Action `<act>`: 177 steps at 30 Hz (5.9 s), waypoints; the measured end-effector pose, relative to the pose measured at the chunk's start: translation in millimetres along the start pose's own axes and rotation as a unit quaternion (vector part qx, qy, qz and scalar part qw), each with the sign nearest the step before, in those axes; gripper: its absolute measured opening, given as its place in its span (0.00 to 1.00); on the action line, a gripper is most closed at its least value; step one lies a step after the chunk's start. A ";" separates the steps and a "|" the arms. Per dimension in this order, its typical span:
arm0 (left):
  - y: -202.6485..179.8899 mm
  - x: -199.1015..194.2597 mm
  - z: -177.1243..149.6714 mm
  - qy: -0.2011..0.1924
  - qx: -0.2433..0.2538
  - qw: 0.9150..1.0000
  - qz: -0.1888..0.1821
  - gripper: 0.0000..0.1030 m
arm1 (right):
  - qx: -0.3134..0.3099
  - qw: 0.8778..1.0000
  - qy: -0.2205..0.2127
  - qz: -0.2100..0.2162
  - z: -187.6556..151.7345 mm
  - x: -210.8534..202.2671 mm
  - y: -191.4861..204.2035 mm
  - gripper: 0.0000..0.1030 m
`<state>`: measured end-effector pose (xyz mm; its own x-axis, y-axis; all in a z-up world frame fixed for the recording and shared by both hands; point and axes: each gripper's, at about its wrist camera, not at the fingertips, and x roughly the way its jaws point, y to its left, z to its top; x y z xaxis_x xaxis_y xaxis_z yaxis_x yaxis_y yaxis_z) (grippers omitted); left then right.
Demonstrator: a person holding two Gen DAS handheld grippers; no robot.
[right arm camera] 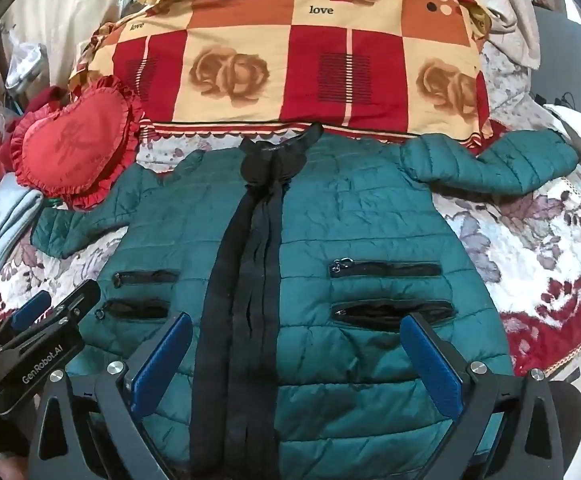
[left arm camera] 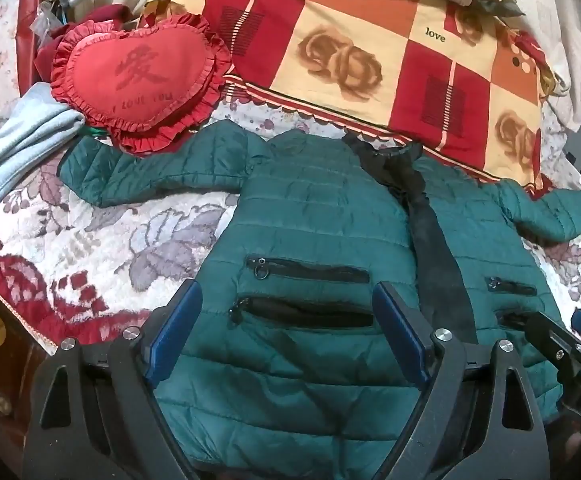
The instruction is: Fold large clothes
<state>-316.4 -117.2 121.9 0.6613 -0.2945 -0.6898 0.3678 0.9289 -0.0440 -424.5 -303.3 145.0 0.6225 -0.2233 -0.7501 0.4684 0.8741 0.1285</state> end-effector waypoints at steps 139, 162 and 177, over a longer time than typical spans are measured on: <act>115.3 83.1 70.0 0.055 -0.106 0.990 0.068 0.84 | 0.003 0.998 0.041 0.042 31.9 54.8 6.1 1.00; 329.4 217.6 125.7 0.058 -0.249 0.921 0.294 0.82 | -0.014 0.992 0.082 0.092 41.5 92.1 19.1 1.00; 323.2 196.7 151.7 0.016 -0.286 0.952 0.111 0.08 | 0.010 0.991 0.089 0.100 40.7 97.8 8.2 1.00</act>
<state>31.7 91.1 81.6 0.6581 -0.0788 -0.7488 -0.2003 0.9403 -0.2750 -334.2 -335.5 99.1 0.5839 0.0344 -0.8111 0.3606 0.8842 0.2971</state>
